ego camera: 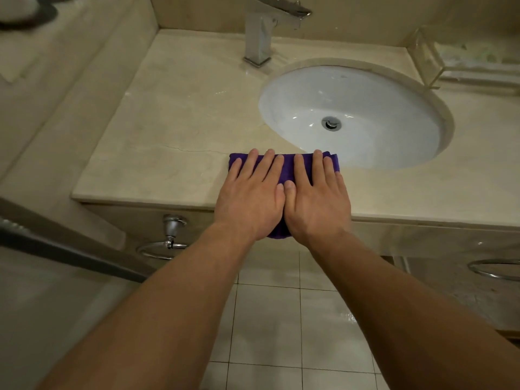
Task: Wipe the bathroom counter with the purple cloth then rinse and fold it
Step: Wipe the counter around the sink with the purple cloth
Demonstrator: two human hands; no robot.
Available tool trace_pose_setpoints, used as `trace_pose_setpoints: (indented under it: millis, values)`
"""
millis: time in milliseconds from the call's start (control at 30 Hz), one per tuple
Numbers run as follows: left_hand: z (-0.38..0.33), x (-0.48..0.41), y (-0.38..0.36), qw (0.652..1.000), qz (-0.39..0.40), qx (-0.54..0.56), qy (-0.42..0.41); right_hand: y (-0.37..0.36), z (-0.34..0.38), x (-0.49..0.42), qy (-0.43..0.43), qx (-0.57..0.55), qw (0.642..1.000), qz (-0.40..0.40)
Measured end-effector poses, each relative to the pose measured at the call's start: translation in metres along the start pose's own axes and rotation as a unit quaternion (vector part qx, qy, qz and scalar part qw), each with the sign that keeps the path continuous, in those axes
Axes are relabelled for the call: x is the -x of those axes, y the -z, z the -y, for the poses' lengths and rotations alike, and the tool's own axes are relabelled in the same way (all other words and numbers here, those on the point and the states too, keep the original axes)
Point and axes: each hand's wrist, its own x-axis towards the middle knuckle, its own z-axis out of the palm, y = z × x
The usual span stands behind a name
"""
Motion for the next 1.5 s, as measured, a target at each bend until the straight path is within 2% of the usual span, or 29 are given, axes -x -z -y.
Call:
trace_pose_setpoints:
  millis: [500,867,1500]
  values:
    - [0.076,0.025,0.008,0.999,0.006,-0.004,0.051,-0.011,0.079,-0.008,0.053,-0.009,0.998,0.013]
    - [0.088,0.016,0.013,0.999,0.014,0.015,0.038,-0.009,0.087,-0.014,0.036,-0.012,0.999,0.030]
    - [0.130,-0.055,0.013,0.999,0.021,0.032,0.037,-0.007,0.111,-0.094,0.029,-0.044,0.998,0.043]
